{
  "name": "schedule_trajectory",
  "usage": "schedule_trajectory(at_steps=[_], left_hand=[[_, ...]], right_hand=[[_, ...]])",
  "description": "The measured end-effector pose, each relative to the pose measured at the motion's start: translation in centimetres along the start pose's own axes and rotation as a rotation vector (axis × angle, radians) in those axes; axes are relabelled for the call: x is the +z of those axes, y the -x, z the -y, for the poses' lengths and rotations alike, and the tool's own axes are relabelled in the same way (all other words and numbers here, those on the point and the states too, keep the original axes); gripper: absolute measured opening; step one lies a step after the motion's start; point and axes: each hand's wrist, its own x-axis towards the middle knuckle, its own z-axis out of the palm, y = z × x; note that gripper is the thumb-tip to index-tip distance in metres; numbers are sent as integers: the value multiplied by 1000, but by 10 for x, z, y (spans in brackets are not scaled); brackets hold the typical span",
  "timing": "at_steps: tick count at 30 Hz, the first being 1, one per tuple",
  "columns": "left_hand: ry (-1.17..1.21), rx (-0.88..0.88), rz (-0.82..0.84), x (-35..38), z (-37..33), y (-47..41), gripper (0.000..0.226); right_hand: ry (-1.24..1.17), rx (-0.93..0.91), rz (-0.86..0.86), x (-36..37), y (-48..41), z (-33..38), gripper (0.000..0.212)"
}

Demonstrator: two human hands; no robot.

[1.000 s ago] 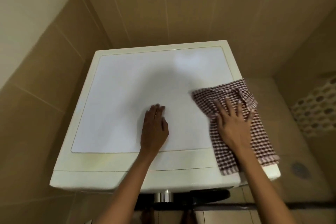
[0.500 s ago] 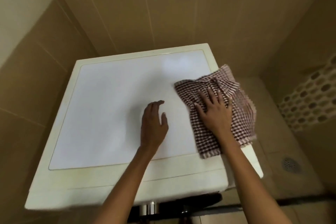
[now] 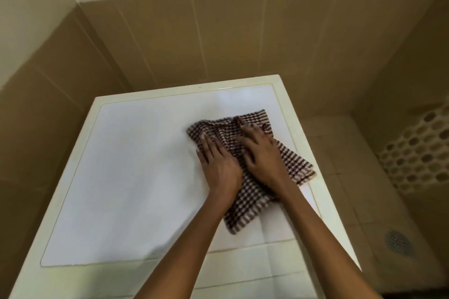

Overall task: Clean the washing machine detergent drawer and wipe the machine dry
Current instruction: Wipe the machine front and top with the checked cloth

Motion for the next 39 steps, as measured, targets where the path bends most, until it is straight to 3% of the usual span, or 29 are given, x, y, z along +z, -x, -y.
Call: schedule_trajectory(at_steps=[3,6,11,16,19,23,31,35,39], left_hand=[[54,172,-125,2,7,-25,56],[227,215,45,4,26,-41,52],[-31,-31,-44,9,35,-78,57],[4,-209,-68,12,15,-119,64],[-18,-213,-67,16,2,-149,67],[-41,-38,-50,17,-15,-191,61],[-91,335,25,35,-76,-217,54],[-93,543,85,40,-99,-210,52],[-83,643,135,42,-105,-184,51]], right_hand=[[153,-135,128,20,-11,6,61],[156,-134,211,24,-31,14,69],[147,-123,234,32,-74,13,74],[126,-108,225,30,-114,-6,82],[105,-61,192,29,-138,-18,79],[164,74,92,30,-161,-39,45],[279,303,-121,9,-151,-91,55],[280,427,-74,-7,-131,-103,48],[236,508,-59,-14,-103,-94,48]])
